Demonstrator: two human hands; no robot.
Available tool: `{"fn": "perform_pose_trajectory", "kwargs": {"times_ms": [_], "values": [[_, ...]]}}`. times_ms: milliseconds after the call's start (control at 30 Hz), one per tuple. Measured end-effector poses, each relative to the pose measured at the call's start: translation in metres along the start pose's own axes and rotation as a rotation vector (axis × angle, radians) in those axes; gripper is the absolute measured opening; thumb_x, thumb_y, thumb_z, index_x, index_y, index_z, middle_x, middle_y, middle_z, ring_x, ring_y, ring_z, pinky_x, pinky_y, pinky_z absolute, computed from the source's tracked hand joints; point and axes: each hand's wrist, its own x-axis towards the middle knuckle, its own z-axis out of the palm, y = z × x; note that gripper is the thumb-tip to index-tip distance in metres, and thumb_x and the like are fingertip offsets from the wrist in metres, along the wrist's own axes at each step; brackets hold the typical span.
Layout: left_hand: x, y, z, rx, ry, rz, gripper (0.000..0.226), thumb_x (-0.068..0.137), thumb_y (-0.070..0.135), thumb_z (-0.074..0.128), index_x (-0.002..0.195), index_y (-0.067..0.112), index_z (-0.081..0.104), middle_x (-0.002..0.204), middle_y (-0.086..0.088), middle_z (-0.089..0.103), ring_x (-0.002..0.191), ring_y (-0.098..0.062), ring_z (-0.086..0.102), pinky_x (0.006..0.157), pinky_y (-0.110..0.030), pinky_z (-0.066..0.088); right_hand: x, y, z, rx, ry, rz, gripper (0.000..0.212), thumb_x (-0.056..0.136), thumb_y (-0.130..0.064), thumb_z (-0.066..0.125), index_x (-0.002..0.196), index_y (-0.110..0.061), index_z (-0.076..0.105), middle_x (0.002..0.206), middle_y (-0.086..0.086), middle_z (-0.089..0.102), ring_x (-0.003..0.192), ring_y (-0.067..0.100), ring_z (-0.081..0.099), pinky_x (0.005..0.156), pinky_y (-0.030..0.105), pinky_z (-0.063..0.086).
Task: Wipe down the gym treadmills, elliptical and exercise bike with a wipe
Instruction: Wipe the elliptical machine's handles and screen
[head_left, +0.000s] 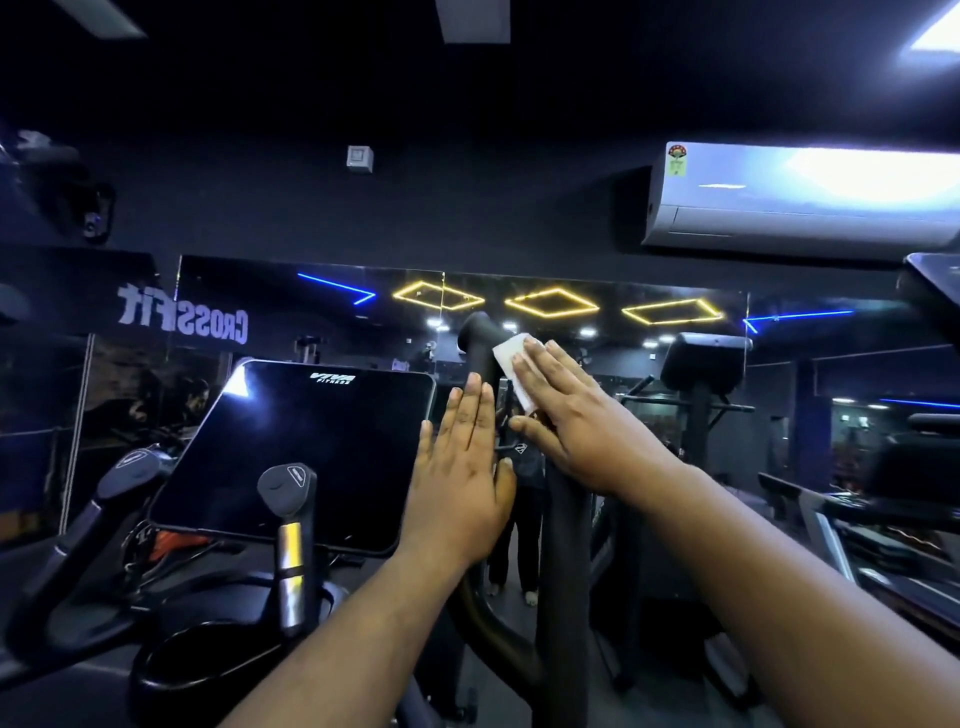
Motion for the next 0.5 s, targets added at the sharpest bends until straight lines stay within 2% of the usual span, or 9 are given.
{"fn": "perform_pose_trajectory", "kwargs": {"times_ms": [67,300,433,500], "values": [[0.0,-0.001,-0.001,-0.01,0.006,0.004,0.074,0.107,0.037,0.033,0.157,0.03,-0.021,0.161,0.017,-0.036,0.148,0.0,-0.031,0.125,-0.036,-0.014,0.011,-0.002,-0.003,0.003,-0.005,-0.001,0.07,0.105,-0.056,0.027,0.162,-0.023,0.002,0.168,-0.006,-0.012,0.154,0.012,-0.015,0.125,0.031,-0.004],[0.0,0.0,-0.004,-0.035,0.001,0.006,0.074,0.107,0.034,0.035,0.159,0.03,-0.018,0.162,0.018,-0.034,0.148,0.001,-0.029,0.125,-0.035,-0.014,0.04,-0.009,-0.011,0.059,0.059,0.001,0.055,0.111,-0.026,0.033,0.162,-0.024,0.014,0.17,-0.003,0.008,0.156,0.014,0.007,0.122,0.026,0.004],[-0.002,0.0,-0.004,-0.037,0.005,0.016,0.074,0.107,0.034,0.034,0.158,0.029,-0.019,0.161,0.018,-0.035,0.148,0.001,-0.03,0.125,-0.034,-0.015,0.012,0.002,-0.004,0.115,0.157,0.03,0.053,0.11,-0.024,0.037,0.161,-0.023,0.025,0.169,-0.005,0.017,0.154,0.012,0.018,0.125,0.028,0.016],[0.0,0.0,-0.003,-0.033,0.008,0.014,0.075,0.106,0.034,0.034,0.158,0.028,-0.019,0.162,0.017,-0.035,0.148,0.001,-0.031,0.125,-0.035,-0.015,0.011,0.003,-0.003,0.107,0.158,0.032,0.053,0.11,-0.025,0.037,0.161,-0.023,0.023,0.169,-0.005,0.017,0.154,0.012,0.017,0.124,0.026,0.014]]}}
